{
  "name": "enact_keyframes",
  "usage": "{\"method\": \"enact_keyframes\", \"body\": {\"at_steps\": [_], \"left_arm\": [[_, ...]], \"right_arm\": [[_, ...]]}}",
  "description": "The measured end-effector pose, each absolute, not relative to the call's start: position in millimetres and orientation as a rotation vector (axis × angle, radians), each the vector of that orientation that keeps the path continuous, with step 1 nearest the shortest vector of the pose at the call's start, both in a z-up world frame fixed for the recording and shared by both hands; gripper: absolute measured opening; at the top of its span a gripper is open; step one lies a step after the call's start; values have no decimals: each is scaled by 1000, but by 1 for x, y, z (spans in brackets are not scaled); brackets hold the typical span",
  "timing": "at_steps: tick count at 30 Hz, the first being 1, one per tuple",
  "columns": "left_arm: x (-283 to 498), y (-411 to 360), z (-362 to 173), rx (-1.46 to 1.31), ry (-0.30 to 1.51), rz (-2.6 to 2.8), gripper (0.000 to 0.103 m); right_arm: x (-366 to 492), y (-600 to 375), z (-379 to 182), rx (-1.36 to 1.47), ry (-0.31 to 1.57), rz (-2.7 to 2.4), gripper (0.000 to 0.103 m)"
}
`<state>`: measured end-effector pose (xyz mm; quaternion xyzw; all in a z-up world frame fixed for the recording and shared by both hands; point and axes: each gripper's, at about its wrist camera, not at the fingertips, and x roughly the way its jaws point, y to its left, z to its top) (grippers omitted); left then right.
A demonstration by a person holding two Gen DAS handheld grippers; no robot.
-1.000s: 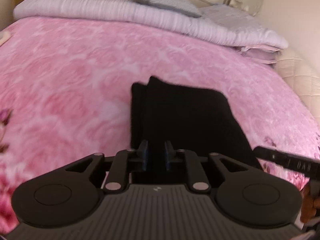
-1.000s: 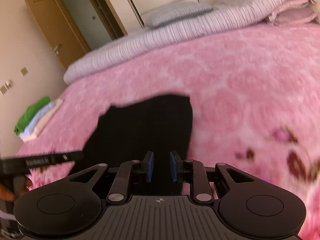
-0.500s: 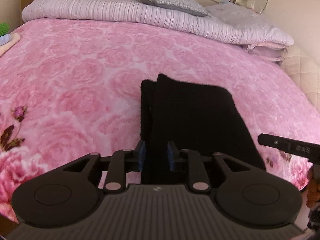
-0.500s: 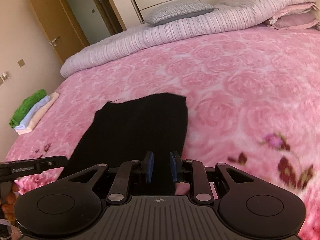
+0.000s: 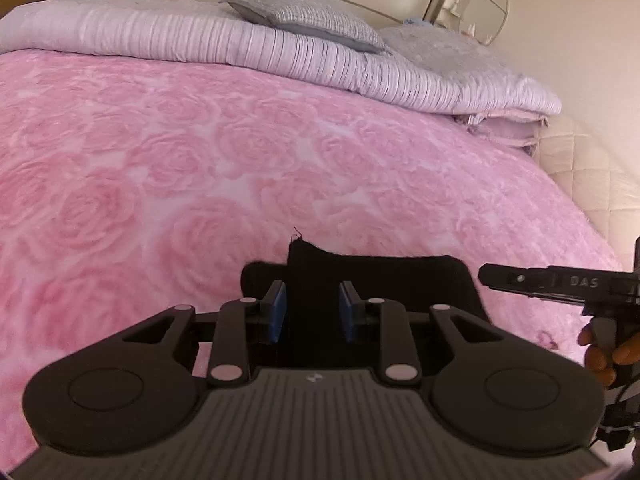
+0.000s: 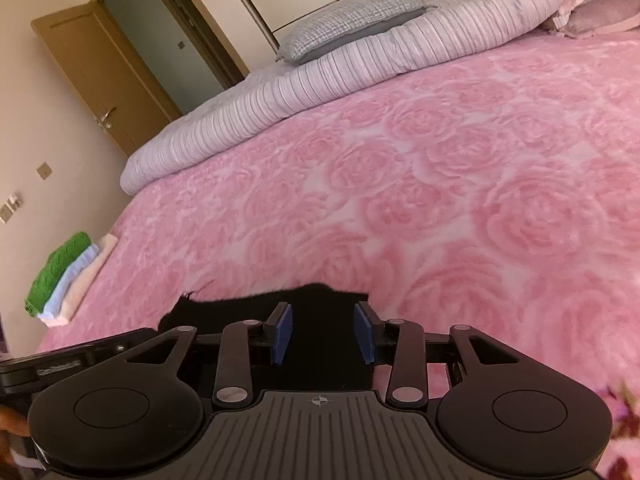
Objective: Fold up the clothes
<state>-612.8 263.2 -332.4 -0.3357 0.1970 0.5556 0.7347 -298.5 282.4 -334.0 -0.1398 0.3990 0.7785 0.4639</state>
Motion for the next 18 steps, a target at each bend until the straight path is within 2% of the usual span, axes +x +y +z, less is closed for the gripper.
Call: {"method": "enact_keyframes", "body": {"at_steps": [2, 3, 8, 9, 15, 18], "left_arm": [[-613, 271, -339, -750, 442, 1218, 22], [-612, 274, -341, -758, 445, 1218, 18], [-613, 273, -347, -769, 429, 1210, 17], [-615, 273, -346, -769, 421, 1212, 6], [-635, 246, -322, -674, 282, 1255, 5], [-637, 246, -328, -680, 299, 1265, 6]], "right_arm": [[-297, 288, -338, -340, 991, 1920, 39], [-297, 290, -340, -341, 994, 1922, 39], [-295, 291, -345, -327, 1007, 1919, 39], [-295, 290, -345, -322, 1009, 1917, 39], [-303, 285, -335, -327, 951, 1933, 39], [-312, 284, -333, -359, 904, 1944, 39]]}}
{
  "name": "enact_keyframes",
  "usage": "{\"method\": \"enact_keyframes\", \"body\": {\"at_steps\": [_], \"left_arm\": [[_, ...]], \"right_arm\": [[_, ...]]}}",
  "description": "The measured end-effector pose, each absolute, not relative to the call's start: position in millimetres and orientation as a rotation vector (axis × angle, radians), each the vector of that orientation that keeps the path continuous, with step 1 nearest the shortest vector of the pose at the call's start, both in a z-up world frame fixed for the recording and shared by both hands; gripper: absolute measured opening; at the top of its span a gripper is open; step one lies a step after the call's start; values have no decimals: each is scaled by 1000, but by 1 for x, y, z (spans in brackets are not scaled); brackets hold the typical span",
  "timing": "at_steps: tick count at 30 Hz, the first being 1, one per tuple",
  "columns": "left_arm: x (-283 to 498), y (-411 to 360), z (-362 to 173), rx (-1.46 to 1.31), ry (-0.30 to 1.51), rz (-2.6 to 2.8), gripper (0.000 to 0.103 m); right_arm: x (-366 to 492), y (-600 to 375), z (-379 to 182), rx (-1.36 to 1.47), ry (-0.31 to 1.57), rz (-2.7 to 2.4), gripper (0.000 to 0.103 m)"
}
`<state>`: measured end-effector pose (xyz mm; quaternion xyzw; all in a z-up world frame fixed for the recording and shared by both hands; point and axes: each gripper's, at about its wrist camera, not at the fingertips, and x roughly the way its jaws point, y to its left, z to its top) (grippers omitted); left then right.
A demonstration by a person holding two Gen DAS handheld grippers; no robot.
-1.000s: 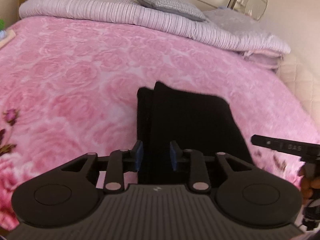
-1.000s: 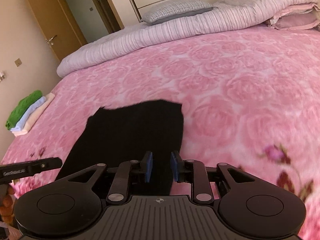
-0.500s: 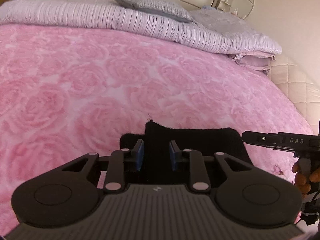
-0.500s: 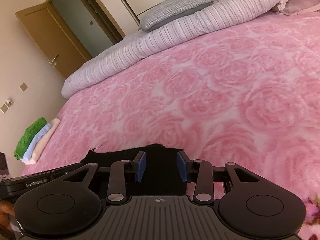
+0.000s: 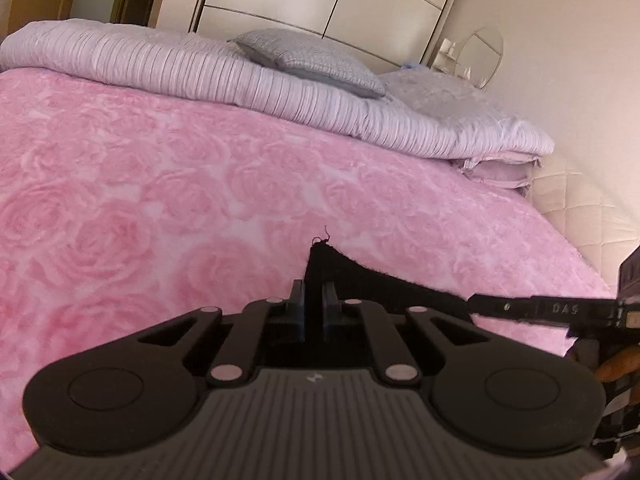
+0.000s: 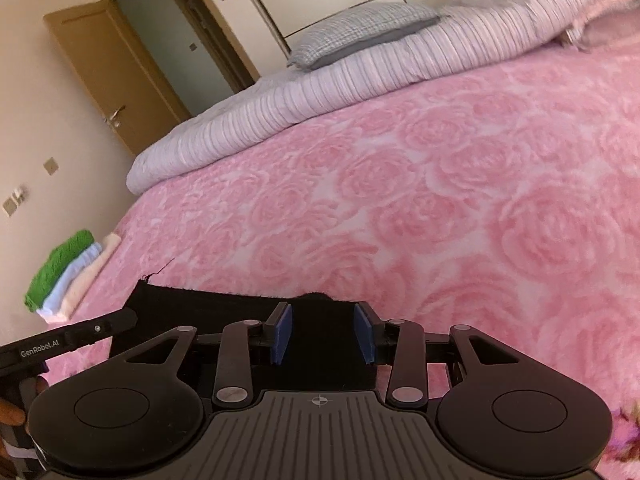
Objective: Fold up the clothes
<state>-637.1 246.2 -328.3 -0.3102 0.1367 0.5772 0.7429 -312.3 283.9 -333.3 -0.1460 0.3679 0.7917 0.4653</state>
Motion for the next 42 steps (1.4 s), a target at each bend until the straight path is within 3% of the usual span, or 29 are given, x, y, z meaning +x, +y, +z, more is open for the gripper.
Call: {"method": "enact_keyframes", "body": {"at_steps": [11, 17, 22, 31, 37, 39, 42], "left_arm": [[-633, 256, -373, -688, 345, 1356, 9], [-624, 248, -356, -658, 397, 1373, 20], [-623, 240, -346, -697, 396, 1384, 20], [-625, 155, -307, -733, 315, 1349, 18], [-604, 112, -326, -750, 395, 1307, 18], [-601, 112, -346, -763, 441, 1337, 9], [-598, 112, -345, -768, 439, 1364, 7]], "right_arm": [[-328, 282, -355, -467, 829, 1927, 41], [-324, 267, -343, -461, 853, 1912, 42], [-300, 218, -331, -397, 894, 1899, 42], [-276, 138, -326, -301, 998, 1882, 42], [-303, 107, -326, -393, 930, 1948, 31], [-317, 104, -332, -485, 858, 1939, 31], [-319, 97, -330, -515, 835, 1932, 31]]}}
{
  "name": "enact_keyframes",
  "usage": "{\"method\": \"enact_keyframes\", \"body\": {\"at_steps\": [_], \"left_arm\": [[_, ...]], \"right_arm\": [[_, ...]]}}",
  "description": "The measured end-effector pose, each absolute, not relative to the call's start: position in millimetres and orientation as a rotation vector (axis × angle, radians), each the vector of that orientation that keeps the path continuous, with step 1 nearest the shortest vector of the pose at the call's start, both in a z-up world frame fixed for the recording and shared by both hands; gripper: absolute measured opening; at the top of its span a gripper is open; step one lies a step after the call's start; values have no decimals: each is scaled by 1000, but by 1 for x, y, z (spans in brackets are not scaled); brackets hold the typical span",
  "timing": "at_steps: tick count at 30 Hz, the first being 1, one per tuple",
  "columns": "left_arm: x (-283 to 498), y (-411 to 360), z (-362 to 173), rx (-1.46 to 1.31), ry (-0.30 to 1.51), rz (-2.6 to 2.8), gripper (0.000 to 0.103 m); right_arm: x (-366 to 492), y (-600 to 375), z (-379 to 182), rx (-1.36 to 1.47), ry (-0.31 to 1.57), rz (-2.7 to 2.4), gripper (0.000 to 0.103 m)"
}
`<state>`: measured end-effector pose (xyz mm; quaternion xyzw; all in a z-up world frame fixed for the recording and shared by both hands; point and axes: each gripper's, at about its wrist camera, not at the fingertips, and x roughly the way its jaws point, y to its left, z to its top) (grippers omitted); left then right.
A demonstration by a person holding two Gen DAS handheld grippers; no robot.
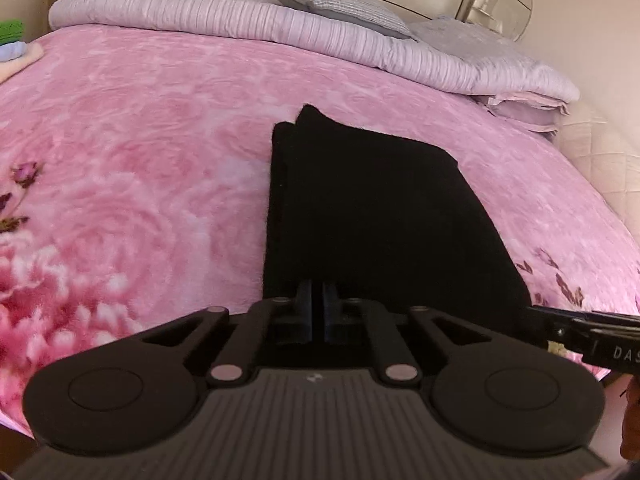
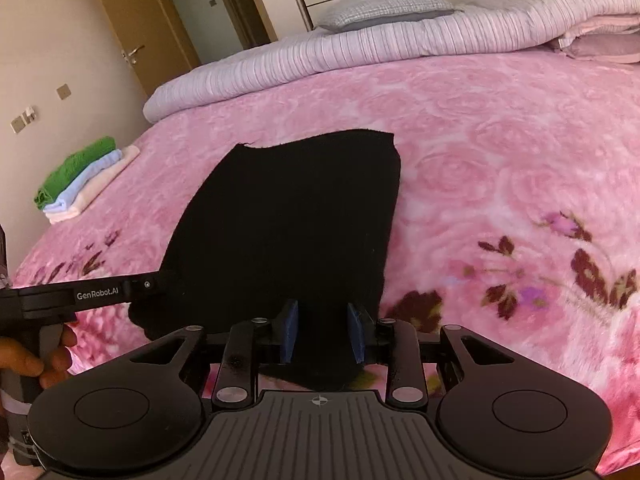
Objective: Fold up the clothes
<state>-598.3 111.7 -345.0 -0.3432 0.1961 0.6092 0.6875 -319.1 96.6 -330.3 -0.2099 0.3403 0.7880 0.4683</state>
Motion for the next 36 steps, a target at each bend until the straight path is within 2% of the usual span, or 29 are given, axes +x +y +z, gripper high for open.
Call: {"method": "enact_keyframes", "body": {"at_steps": [4, 6, 13, 15, 36], "left_arm": [[-593, 100, -325, -761, 450, 1384, 8], [-596, 86, -319, -774, 435, 1398, 15], [-599, 42, -303, -836, 467, 1427, 21], [-594, 34, -299, -841, 493, 1436, 27], [-545, -32, -260, -683, 599, 1466, 32]], "right_arm": [[-314, 86, -322, -497, 851, 1924, 31], [-309, 76, -319, -470, 877, 1908, 31], [-301, 56, -321, -529, 926, 1776, 31], [-299, 54, -318, -536, 933, 1738, 31], [-323, 12, -283, -604, 813, 1717, 32]]}}
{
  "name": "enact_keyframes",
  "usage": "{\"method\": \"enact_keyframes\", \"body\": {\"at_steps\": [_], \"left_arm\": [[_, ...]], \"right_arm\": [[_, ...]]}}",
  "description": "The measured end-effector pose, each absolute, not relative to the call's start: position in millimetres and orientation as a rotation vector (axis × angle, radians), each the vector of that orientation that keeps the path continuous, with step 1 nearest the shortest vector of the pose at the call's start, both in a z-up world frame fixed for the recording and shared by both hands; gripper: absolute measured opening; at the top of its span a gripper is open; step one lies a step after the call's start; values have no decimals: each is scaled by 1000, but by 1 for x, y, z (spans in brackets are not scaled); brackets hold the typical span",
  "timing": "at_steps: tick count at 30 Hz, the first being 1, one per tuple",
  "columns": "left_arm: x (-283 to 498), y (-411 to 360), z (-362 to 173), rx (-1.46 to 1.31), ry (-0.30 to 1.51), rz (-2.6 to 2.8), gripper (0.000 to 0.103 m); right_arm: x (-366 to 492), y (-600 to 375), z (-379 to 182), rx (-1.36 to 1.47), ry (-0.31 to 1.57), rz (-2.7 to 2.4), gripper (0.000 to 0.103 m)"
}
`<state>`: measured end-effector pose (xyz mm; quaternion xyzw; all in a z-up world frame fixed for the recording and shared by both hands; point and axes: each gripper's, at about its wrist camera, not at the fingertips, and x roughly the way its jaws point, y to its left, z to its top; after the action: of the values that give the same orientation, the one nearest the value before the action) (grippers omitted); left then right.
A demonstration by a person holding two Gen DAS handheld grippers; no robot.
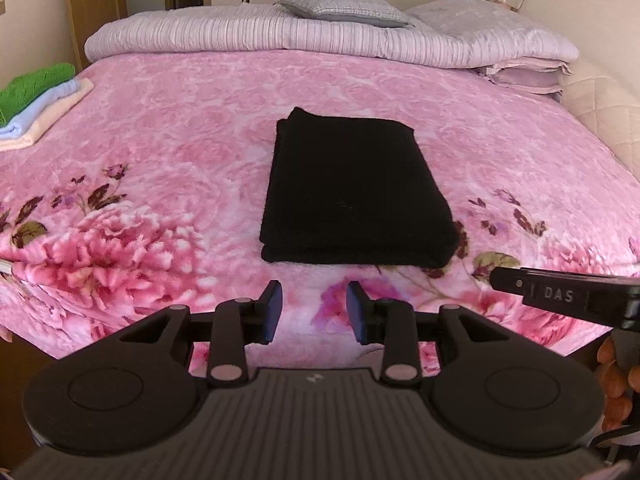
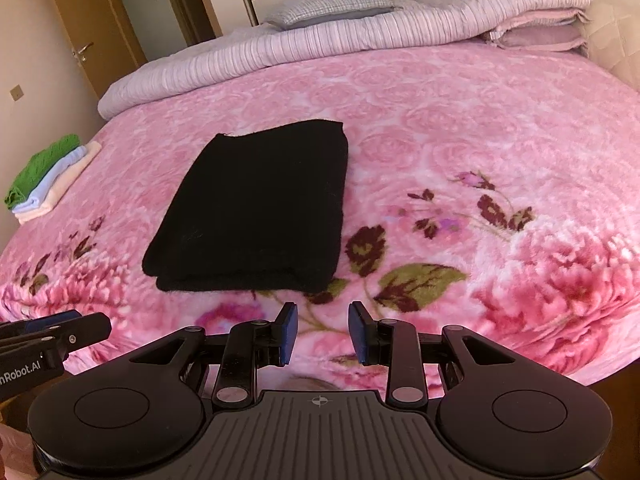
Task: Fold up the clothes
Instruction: 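Open both grippers and withdraw from the folded black bundle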
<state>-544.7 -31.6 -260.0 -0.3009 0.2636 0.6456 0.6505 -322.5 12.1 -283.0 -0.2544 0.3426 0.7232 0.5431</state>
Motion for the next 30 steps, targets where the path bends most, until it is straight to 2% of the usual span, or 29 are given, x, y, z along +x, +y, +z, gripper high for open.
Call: {"method": "enact_keyframes", "body": {"at_steps": [14, 30], "left_arm": [[-540, -45, -248, -654, 558, 1455, 34], [-562, -4, -278, -778, 562, 1434, 34]], "right_arm": [[-332, -14, -260, -636, 679, 1723, 33], [-342, 27, -281, -719, 706, 1687, 33]]}}
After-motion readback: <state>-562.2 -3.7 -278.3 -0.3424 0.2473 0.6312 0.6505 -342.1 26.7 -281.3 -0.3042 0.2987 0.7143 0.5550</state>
